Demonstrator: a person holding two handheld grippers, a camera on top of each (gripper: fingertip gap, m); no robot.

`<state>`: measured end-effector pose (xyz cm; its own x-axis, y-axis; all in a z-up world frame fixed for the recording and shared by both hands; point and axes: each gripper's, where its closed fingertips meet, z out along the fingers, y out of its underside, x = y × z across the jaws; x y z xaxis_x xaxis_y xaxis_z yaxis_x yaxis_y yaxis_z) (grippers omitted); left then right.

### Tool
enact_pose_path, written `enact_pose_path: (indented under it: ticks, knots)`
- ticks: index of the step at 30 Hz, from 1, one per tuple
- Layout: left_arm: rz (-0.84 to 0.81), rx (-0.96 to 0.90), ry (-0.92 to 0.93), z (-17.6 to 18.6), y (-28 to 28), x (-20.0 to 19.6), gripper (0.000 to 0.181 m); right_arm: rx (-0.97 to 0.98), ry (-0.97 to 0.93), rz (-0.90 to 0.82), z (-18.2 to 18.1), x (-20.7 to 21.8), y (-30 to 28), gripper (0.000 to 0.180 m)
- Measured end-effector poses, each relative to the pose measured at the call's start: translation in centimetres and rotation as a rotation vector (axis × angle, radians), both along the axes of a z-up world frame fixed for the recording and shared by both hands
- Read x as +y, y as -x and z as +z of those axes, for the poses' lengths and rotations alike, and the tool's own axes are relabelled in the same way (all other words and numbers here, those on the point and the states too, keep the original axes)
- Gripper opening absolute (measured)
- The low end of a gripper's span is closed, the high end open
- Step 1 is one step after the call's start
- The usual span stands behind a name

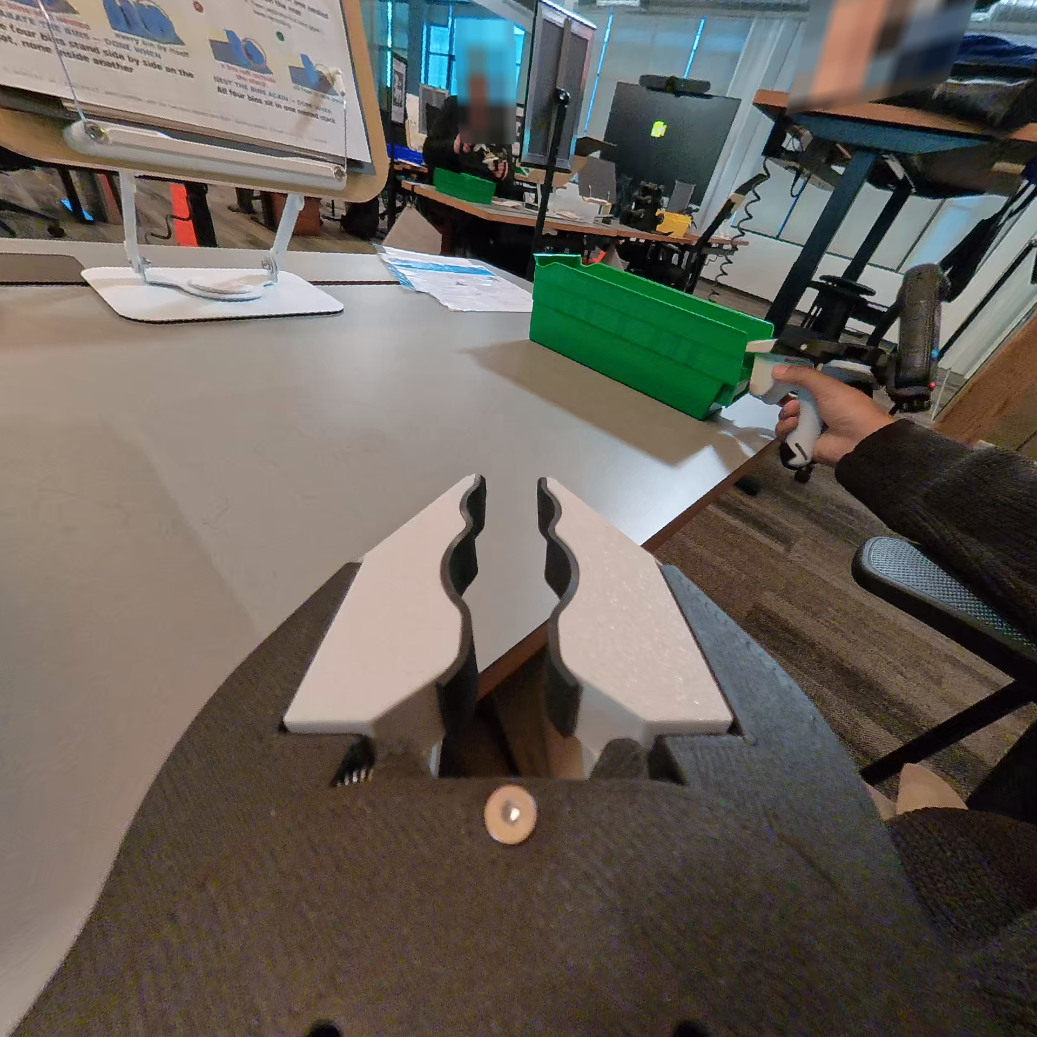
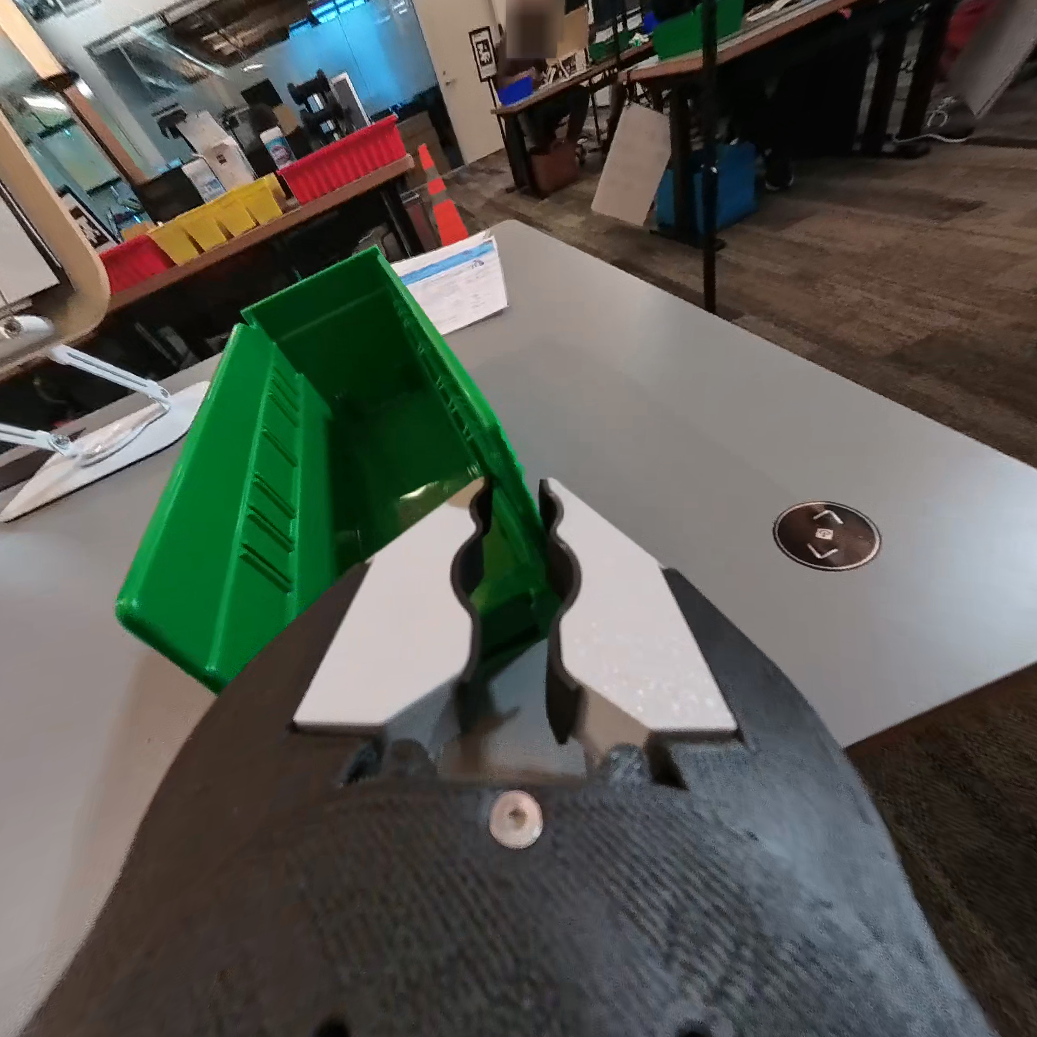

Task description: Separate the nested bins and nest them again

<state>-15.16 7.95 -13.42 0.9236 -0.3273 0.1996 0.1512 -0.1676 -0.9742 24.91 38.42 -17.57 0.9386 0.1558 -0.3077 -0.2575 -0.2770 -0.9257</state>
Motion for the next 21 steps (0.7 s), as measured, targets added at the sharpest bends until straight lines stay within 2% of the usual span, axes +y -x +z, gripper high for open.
enact_pose_path:
  ticks: [16, 21]
  knots:
    - [-0.007, -0.011, 0.016, -0.49, -0.13, 0.08, 0.014, -0.023, 0.007, 0.043, -0.12, 0.15, -0.18, 0.001]
    - [-0.01, -0.018, 0.021, -0.59, -0.21, 0.1, 0.014, -0.017, 0.016, 0.084, -0.12, 0.1, 0.27, 0.002]
